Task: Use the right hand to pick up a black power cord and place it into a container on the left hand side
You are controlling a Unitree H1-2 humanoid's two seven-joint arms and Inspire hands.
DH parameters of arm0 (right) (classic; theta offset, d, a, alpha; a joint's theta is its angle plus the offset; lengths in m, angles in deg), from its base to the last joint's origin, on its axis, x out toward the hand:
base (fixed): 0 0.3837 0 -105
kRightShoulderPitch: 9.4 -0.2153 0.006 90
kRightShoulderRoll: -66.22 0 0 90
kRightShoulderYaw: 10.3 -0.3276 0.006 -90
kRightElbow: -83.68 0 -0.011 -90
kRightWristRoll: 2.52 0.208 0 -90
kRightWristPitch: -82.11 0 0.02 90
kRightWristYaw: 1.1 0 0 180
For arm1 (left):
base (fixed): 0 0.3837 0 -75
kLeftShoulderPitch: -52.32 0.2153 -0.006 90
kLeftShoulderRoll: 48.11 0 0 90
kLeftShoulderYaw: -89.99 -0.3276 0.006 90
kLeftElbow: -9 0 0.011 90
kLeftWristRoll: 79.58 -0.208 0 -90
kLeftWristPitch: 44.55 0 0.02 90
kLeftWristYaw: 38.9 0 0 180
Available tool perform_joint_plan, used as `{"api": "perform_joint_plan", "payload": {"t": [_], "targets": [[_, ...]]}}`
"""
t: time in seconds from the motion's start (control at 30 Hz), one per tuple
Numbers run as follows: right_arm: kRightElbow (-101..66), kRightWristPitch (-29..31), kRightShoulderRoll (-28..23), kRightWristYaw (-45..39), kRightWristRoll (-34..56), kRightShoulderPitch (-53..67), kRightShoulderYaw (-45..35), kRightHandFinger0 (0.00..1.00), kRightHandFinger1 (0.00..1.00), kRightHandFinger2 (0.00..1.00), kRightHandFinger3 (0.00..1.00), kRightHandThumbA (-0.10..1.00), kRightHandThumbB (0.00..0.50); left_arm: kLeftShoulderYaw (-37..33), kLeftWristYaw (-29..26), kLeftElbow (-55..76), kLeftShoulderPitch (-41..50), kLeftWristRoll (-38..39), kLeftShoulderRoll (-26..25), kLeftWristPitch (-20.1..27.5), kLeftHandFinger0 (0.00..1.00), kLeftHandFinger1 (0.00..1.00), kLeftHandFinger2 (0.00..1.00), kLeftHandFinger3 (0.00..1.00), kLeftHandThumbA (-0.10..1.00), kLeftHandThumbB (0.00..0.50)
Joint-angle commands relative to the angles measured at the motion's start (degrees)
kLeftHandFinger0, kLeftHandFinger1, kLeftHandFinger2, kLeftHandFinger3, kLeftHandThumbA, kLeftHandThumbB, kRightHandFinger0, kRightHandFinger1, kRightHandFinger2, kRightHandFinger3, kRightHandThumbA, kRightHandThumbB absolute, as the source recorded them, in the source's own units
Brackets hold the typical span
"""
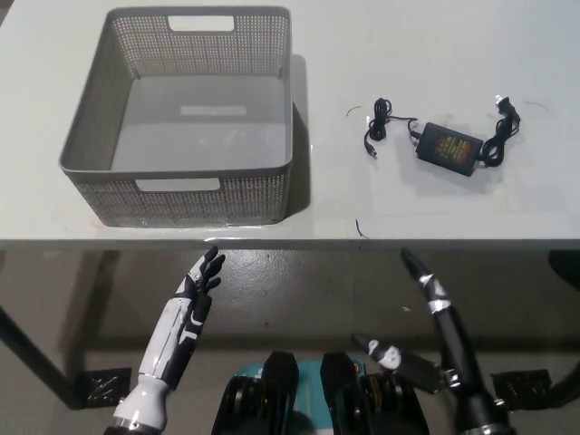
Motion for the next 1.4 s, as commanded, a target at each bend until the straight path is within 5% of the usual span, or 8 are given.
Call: {"api": "perform_joint_plan", "payload": {"t": [0.0,0.2,0.3,0.47,0.67,0.8,0.87,1.37], "targets": [[-7.4,2.7,-1.7,-0.3,-1.5,-2.1,-1.5,1.0,1.0,1.0,1.0,0.9,0.416,0.3,-0.1,0.4,-1.6,-0.3,-0.5,3.6,1.0,1.0,1.0,1.0,1.0,0.179],[-15.4,-5.3,-5.6,-3.0,-4.8,-4.9,-3.7,1.0,1.0,1.0,1.0,0.95,0.428,0.4,0.1,1.0,-0.8,0.0,-0.5,3.8,1.0,1.0,1.0,1.0,1.0,0.162],[-17.1,-11.1,-8.0,-5.3,-4.8,-8.3,-5.5,1.0,1.0,1.0,1.0,0.96,0.478,0.2,0.0,0.8,-0.5,-0.2,-0.4,4.2,1.0,1.0,1.0,1.0,1.0,0.161],[-13.5,-12.1,-11.4,-6.1,-3.3,-12.7,-7.6,1.0,1.0,1.0,1.0,1.0,0.459,-0.4,0.1,1.5,2.3,-0.3,0.1,4.7,1.0,1.0,1.0,1.0,1.0,0.161],[-6.8,-17.7,-15.3,-8.7,-3.3,-22.6,-8.2,1.0,1.0,1.0,1.0,1.0,0.494,-0.5,0.0,1.7,3.8,-0.6,0.3,5.1,1.0,1.0,1.0,1.0,1.0,0.175],[1.2,-18.2,-18.7,-10.0,-5.9,-31.2,-6.4,1.0,1.0,1.0,1.0,1.0,0.428,-0.5,0.0,1.9,4.9,-0.3,0.6,5.2,1.0,1.0,1.0,1.0,1.0,0.171],[5.0,-20.9,-20.0,-13.0,-6.4,-35.8,-4.7,1.0,1.0,1.0,1.0,1.0,0.44,-0.4,0.0,2.0,5.1,-0.3,0.7,5.0,1.0,1.0,1.0,1.0,1.0,0.172],[38.3,-23.1,-19.5,-19.4,-9.5,-57.8,6.8,1.0,1.0,1.0,1.0,0.98,0.476,-0.1,-0.2,2.1,5.2,-1.0,1.1,5.1,1.0,1.0,1.0,1.0,1.0,0.168]]}}
